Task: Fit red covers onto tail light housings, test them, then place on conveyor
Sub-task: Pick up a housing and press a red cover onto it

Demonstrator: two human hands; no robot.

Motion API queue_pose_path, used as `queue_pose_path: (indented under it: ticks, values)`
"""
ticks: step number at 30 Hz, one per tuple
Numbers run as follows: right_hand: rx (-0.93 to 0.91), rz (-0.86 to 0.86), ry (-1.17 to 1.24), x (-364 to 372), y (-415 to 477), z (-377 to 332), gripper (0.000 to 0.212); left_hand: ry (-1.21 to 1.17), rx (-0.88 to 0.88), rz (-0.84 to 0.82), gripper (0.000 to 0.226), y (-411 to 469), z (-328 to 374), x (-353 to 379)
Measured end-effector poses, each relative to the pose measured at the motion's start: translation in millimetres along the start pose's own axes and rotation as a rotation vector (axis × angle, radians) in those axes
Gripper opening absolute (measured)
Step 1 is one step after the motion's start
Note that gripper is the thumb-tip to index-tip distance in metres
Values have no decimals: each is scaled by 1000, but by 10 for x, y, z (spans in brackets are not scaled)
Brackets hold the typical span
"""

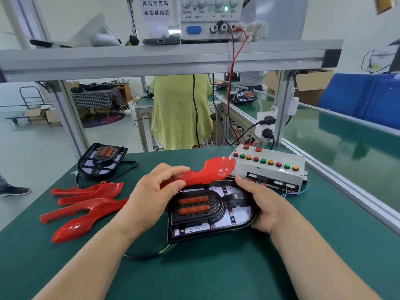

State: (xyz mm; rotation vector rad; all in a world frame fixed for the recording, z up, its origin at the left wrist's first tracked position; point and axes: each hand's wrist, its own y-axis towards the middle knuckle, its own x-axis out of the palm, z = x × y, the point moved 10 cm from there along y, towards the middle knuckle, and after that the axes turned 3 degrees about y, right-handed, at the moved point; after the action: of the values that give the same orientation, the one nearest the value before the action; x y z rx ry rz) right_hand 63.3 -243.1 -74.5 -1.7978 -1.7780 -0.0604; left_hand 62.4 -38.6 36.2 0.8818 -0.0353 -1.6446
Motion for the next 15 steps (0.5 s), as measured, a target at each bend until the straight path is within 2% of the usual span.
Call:
queue_pose_path:
  ticks: [3, 9, 15]
  values:
    - [19, -23, 64, -3, 39, 22, 37, 56, 27, -10, 32, -85, 61, 73]
    - [-73, -42, 110, 29, 17, -92, 30, 135, 75, 53, 22, -278, 134, 50]
    - [-130, -1, 124, 10, 44, -107, 40, 301, 210, 37, 27, -328, 328, 70]
